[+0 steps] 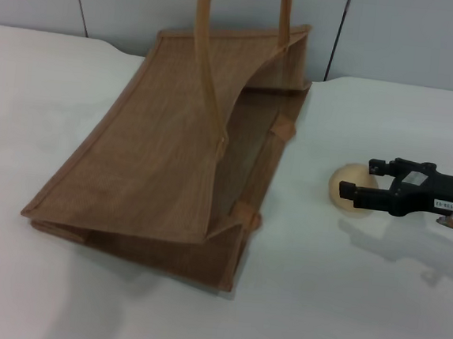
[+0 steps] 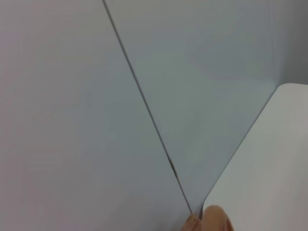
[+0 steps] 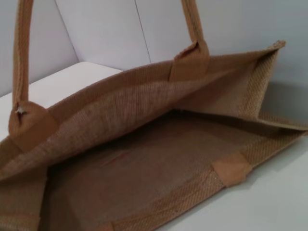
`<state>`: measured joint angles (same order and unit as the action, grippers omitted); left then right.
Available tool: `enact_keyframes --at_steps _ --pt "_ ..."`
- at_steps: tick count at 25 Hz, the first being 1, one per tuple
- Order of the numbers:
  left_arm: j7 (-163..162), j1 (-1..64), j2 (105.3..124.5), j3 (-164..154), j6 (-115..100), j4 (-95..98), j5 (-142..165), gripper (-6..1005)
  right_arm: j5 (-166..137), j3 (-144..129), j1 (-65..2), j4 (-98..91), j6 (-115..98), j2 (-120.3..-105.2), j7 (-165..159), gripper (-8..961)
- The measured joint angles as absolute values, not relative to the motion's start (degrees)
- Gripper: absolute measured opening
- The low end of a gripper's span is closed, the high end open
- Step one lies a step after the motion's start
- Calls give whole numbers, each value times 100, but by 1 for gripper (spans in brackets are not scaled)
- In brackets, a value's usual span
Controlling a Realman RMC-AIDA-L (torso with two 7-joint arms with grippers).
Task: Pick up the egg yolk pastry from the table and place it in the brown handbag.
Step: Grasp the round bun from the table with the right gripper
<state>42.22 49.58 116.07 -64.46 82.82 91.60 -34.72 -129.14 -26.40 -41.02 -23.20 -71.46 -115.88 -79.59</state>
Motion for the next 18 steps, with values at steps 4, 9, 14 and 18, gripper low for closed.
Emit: enact_keyframes --at_steps 4,9,14,18 --pt "4194 4974 11609 -6444 8320 9234 -3472 112 -12912 -2639 -4104 -2317 -7064 -11580 -7961 833" --pt "4185 4975 11619 -6467 8324 9288 -3472 111 -12921 -2741 -4115 -2278 -6879 -11575 -7972 831" --pt "4183 4975 11621 -6470 8324 9290 -3472 111 -12926 -2956 -4238 -2047 -6525 -11572 -8032 830" --pt "4183 4975 11618 -6477 8324 9290 -3472 111 -12926 -3147 -4330 -1959 -6265 -11569 -8127 829"
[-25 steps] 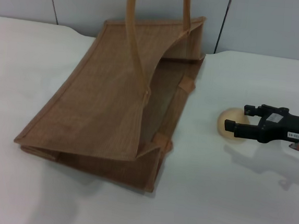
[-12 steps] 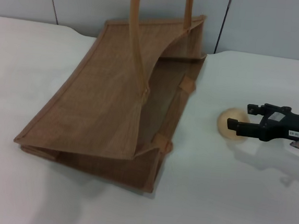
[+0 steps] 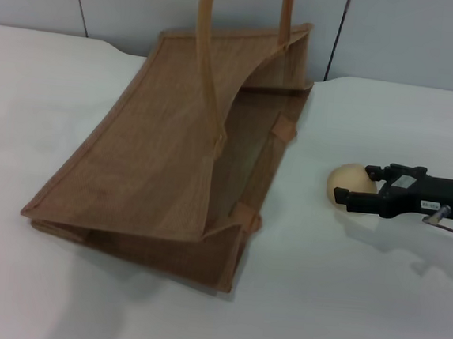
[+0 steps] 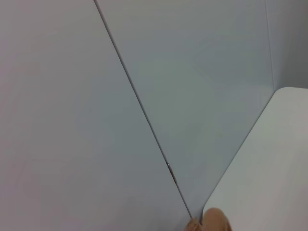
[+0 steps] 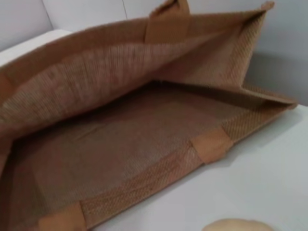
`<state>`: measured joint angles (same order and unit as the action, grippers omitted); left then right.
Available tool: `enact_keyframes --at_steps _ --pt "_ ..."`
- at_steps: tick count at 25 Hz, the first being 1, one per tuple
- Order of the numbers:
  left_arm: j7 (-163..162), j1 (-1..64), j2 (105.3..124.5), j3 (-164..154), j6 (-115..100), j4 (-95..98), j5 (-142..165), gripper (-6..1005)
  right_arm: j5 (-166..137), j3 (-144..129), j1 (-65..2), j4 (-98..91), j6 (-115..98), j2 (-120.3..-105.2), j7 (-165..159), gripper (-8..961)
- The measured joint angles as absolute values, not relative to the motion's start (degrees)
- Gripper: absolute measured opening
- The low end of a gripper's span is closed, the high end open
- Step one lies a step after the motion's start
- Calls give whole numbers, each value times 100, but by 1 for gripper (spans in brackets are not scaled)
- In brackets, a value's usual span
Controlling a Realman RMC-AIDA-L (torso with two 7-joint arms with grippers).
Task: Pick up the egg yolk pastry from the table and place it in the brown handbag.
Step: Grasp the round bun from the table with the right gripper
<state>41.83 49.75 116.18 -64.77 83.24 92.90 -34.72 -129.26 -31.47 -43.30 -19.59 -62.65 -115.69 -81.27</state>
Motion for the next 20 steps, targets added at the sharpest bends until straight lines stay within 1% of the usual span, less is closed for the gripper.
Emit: enact_keyframes --at_steps 20 --pt "4143 5070 11629 -6584 8336 9271 -3476 111 -12913 -3173 -4644 -1586 -5427 -11575 -8135 823"
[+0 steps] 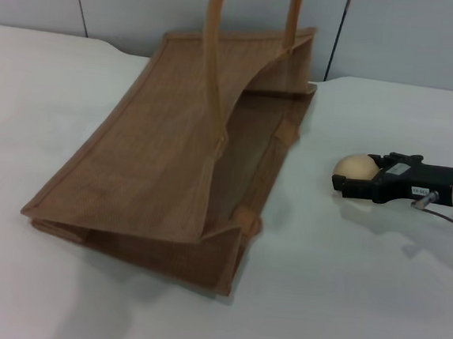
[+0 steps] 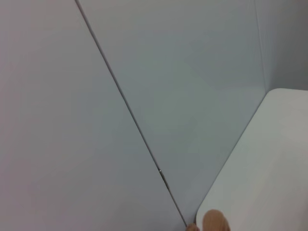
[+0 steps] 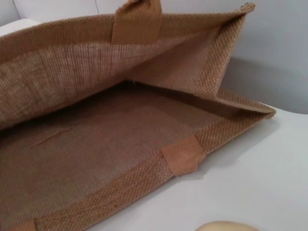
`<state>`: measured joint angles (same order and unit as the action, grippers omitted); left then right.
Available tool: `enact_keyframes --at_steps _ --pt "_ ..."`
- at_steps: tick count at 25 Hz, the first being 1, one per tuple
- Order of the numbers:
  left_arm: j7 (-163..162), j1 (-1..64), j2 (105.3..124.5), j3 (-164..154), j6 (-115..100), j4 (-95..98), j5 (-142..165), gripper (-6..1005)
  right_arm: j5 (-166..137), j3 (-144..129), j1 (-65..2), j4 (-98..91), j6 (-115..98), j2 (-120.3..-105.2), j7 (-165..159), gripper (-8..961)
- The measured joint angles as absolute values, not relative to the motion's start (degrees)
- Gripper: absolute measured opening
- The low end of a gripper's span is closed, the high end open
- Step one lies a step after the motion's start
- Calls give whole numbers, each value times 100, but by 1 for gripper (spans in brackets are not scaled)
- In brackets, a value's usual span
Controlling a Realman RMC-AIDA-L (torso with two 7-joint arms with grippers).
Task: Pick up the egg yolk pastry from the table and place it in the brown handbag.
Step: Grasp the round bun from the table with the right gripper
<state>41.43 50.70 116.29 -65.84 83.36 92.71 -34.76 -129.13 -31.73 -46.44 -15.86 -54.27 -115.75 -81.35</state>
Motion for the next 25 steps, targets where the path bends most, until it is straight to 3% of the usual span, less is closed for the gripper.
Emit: enact_keyframes --at_steps 15,18,25 --pt "4122 5065 11628 -6592 8341 9259 -3470 110 -12934 -3182 -4626 -1600 -5412 -11560 -8105 819" --pt "4122 5066 11628 -6592 8341 9260 -3471 110 -12936 -3182 -4624 -1600 -5402 -11561 -8102 688" --pt "4124 5062 11628 -6592 8341 9257 -3472 110 -12904 -3165 -4620 -1598 -5326 -11566 -8127 640"
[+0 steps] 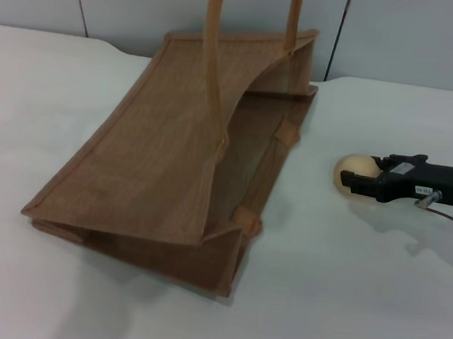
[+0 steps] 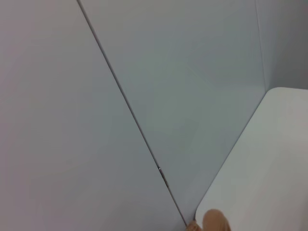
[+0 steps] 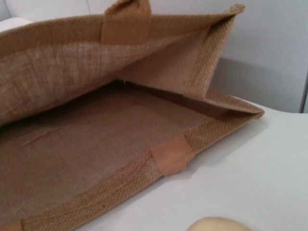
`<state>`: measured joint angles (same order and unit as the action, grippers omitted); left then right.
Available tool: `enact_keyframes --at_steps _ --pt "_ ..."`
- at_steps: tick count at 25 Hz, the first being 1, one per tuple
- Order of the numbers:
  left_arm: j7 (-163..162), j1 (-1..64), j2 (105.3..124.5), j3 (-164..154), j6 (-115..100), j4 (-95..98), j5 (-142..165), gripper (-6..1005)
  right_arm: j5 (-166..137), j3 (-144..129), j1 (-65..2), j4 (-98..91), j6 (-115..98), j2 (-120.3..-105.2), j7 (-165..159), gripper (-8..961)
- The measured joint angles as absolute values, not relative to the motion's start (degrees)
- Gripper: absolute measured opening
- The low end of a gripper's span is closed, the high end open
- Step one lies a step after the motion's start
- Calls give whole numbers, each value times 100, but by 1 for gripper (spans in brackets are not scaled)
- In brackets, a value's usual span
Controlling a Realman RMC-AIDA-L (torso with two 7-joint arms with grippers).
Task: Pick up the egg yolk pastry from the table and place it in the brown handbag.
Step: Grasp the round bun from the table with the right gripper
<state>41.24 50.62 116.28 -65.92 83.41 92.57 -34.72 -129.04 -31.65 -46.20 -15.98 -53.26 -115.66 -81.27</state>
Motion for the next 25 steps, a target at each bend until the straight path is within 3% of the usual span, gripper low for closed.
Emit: enact_keyframes --at_steps 25 --pt "4157 5050 11618 -6636 8275 9288 -3472 111 -12829 -3111 -4647 -2207 -5596 -11571 -8510 570"
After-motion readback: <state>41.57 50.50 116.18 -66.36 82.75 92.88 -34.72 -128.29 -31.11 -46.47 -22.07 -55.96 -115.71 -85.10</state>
